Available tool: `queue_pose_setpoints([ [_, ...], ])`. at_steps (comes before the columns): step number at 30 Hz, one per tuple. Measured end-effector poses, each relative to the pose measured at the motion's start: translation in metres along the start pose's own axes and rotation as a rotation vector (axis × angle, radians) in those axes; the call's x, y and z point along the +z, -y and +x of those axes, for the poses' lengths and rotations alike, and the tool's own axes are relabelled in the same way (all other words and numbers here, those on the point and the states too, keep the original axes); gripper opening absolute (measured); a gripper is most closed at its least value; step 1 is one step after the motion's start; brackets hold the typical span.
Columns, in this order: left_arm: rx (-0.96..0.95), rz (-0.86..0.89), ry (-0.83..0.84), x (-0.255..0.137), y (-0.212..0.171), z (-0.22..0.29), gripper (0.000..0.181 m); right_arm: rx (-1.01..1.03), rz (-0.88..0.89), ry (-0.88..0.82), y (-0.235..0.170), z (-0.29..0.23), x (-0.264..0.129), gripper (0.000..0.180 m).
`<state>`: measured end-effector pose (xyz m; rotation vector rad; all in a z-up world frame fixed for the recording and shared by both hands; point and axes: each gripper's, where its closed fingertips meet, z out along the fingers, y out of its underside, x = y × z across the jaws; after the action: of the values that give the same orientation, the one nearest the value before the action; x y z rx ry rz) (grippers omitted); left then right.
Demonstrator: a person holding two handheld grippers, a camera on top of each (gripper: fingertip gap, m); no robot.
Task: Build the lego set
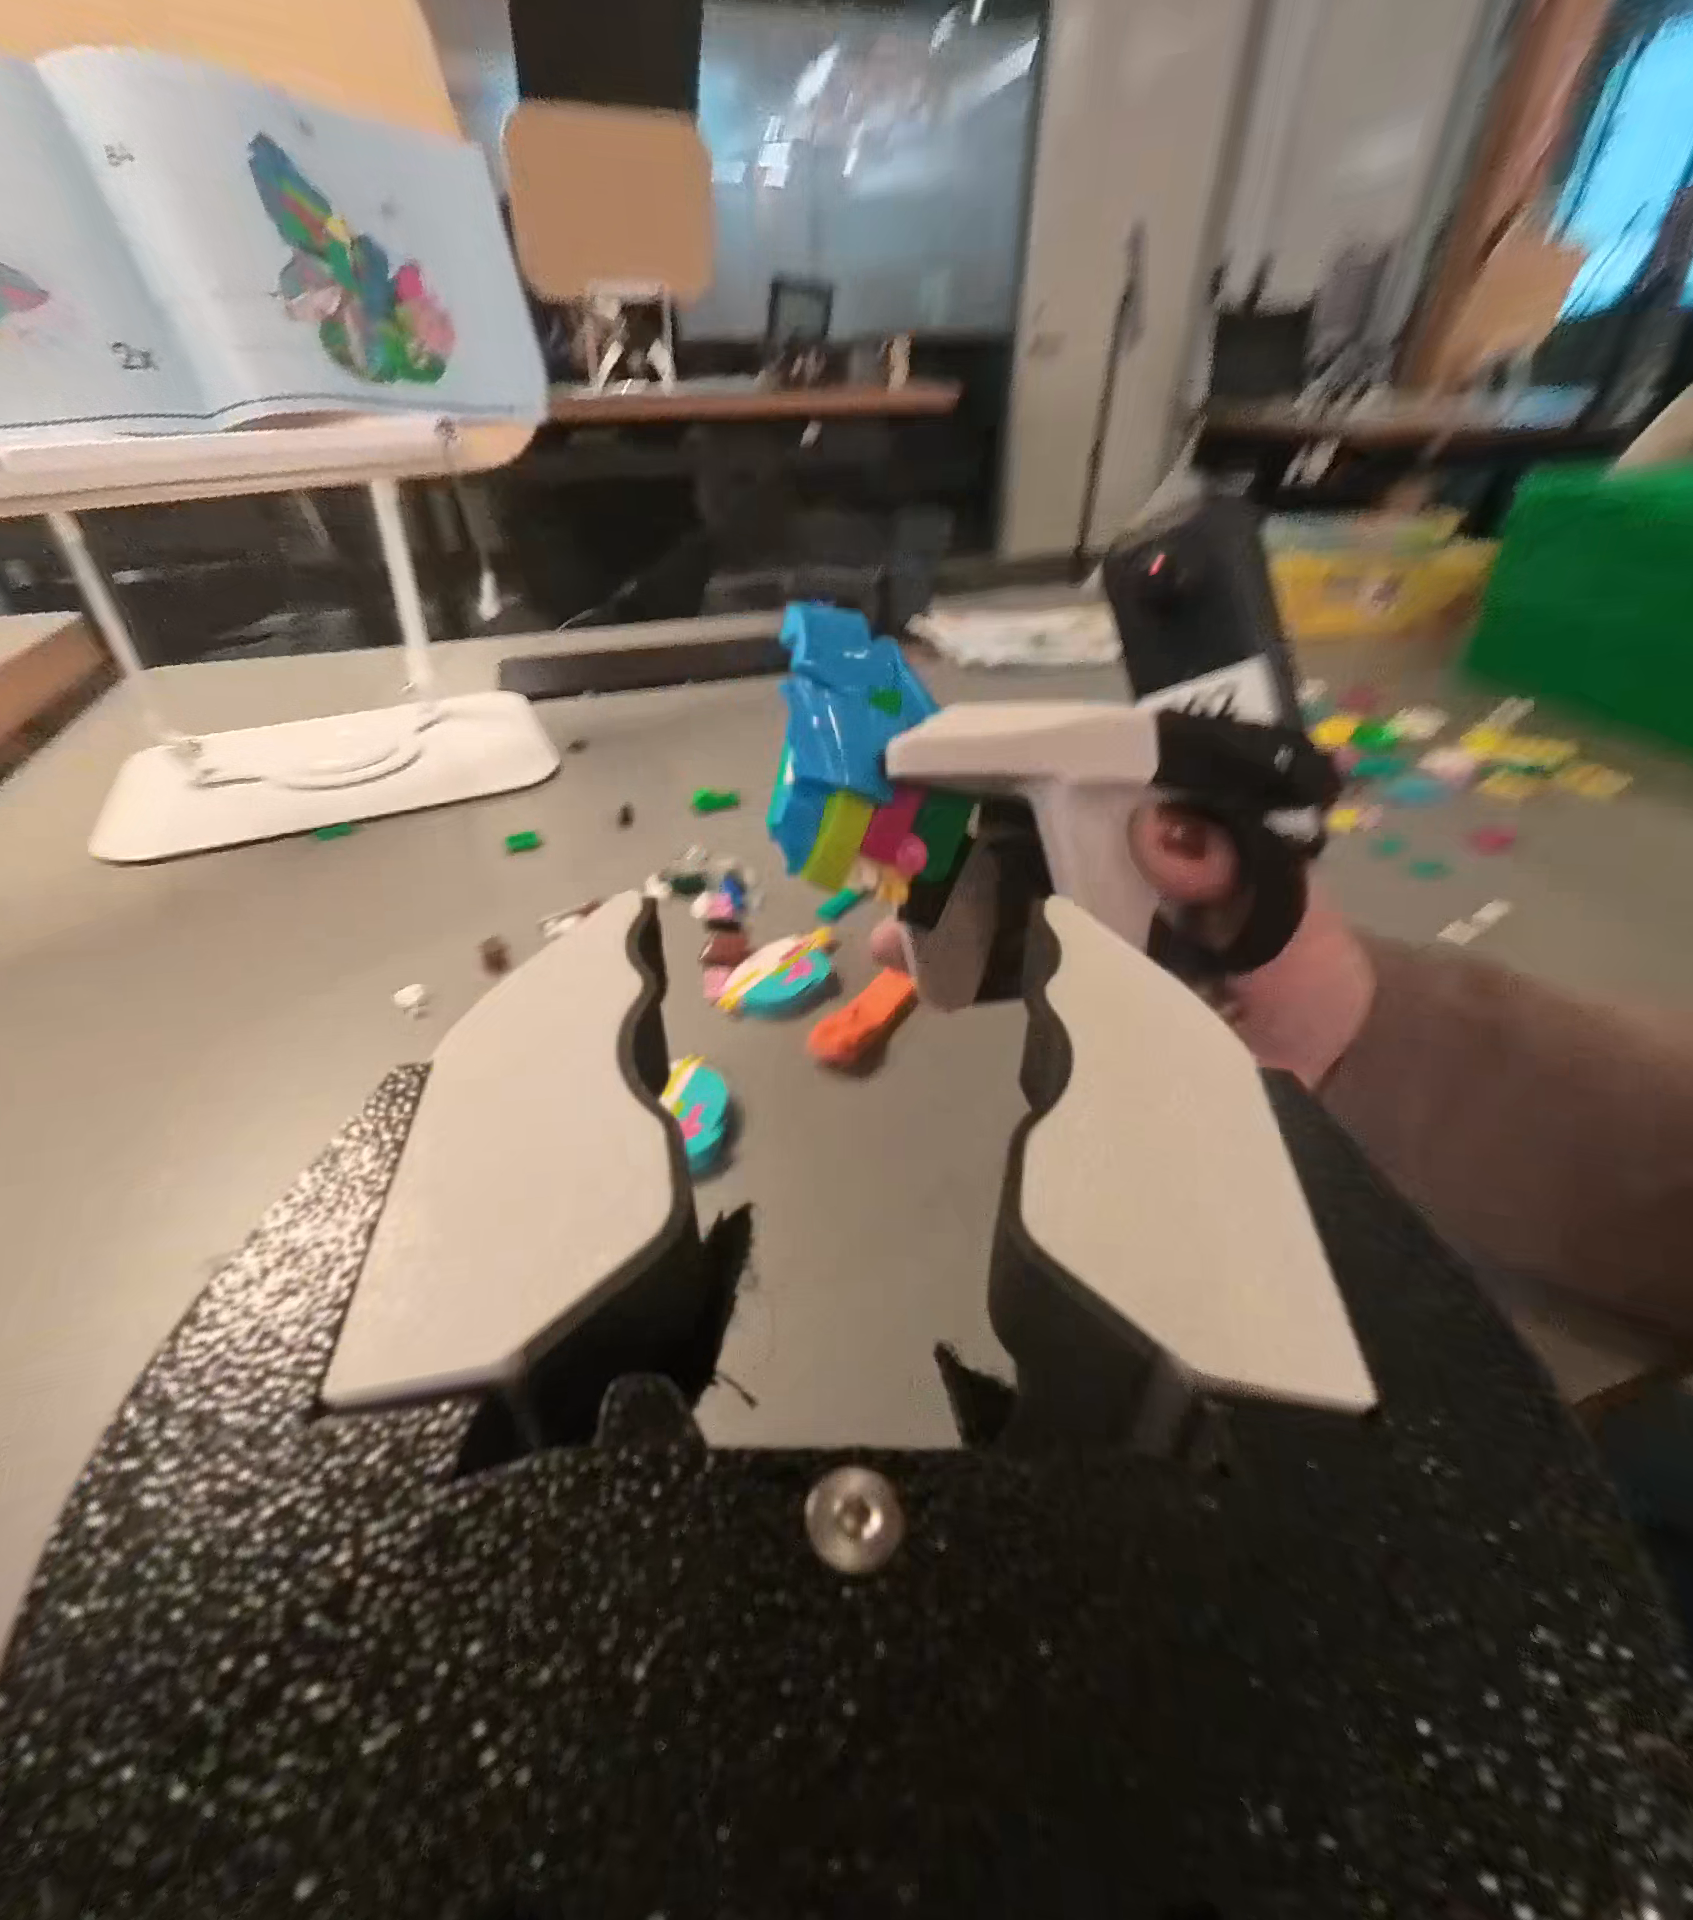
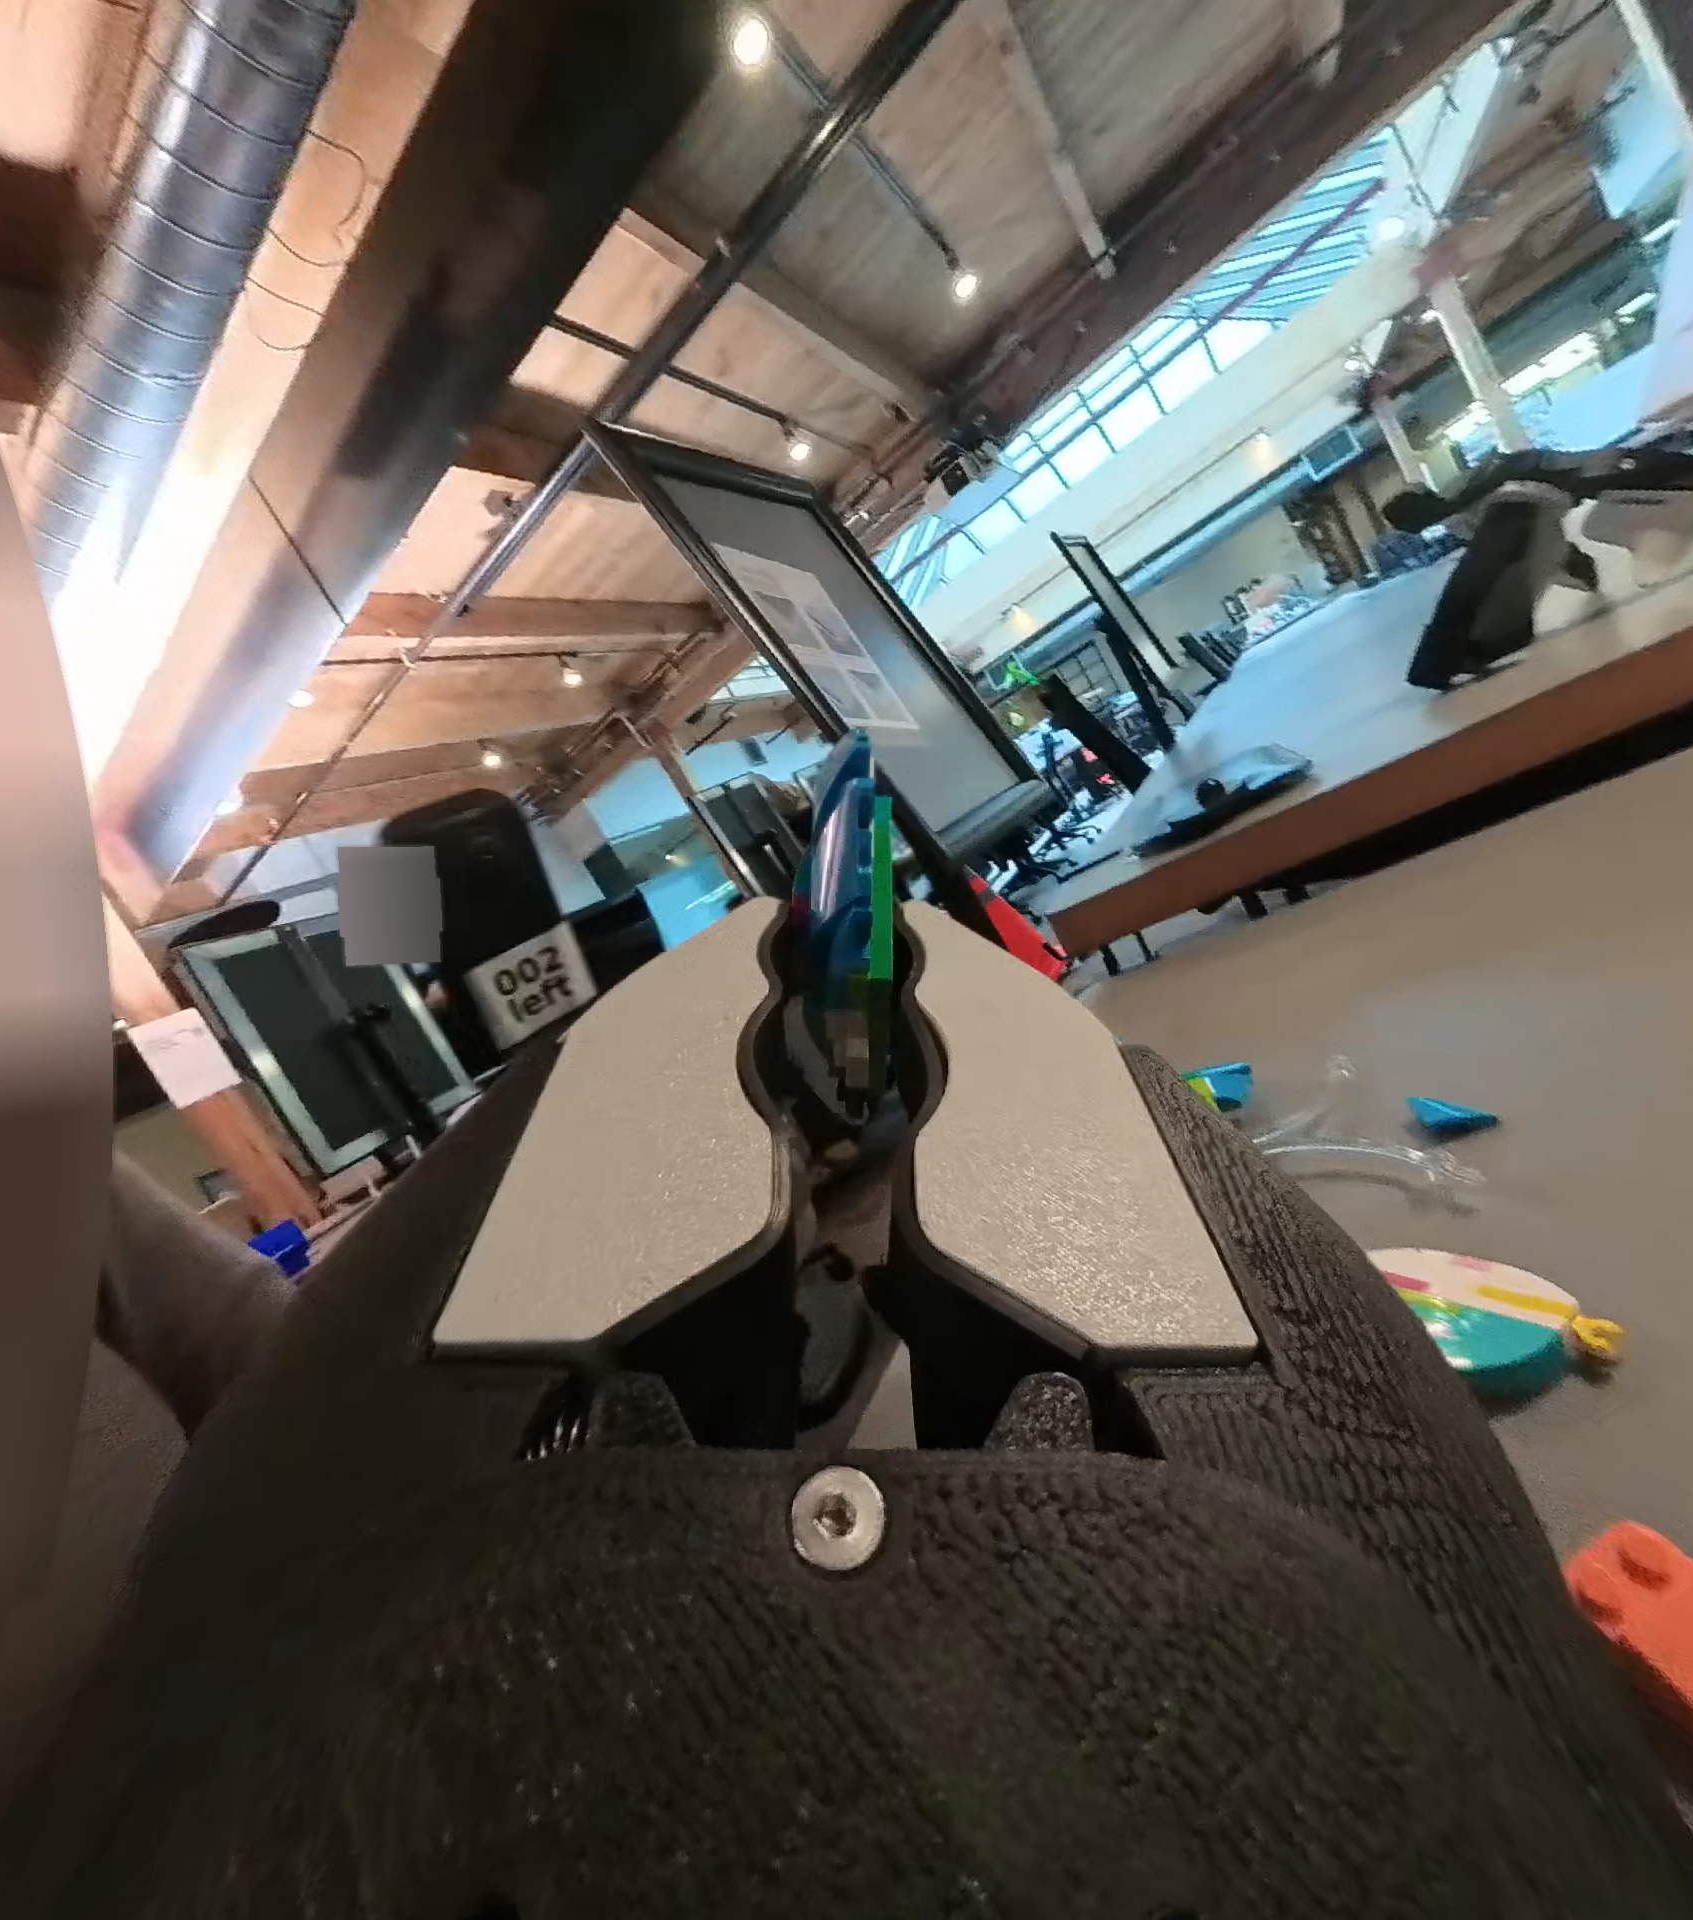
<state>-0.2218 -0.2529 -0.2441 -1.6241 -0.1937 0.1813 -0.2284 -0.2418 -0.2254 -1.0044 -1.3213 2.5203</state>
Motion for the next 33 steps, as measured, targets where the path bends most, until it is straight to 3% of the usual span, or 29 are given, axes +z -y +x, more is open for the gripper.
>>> queue_pose_setpoints([
  [12, -0.301, 0.18, -0.283, -0.01, 0.023, 0.008, 0.018, 0.037, -0.02, 0.169, -0.004, -0.025, 0.004, 0.016],
  [24, -0.413, 0.219, -0.431, -0.014, 0.019, 0.015, 0.012, 0.045, -0.06, 0.211, -0.012, -0.031, 0.007, 0.016],
  [33, -0.468, 0.225, -0.478, -0.016, 0.017, 0.01, 0.009, -0.021, -0.098, 0.148, -0.019, -0.025, 0.01, 0.017],
])
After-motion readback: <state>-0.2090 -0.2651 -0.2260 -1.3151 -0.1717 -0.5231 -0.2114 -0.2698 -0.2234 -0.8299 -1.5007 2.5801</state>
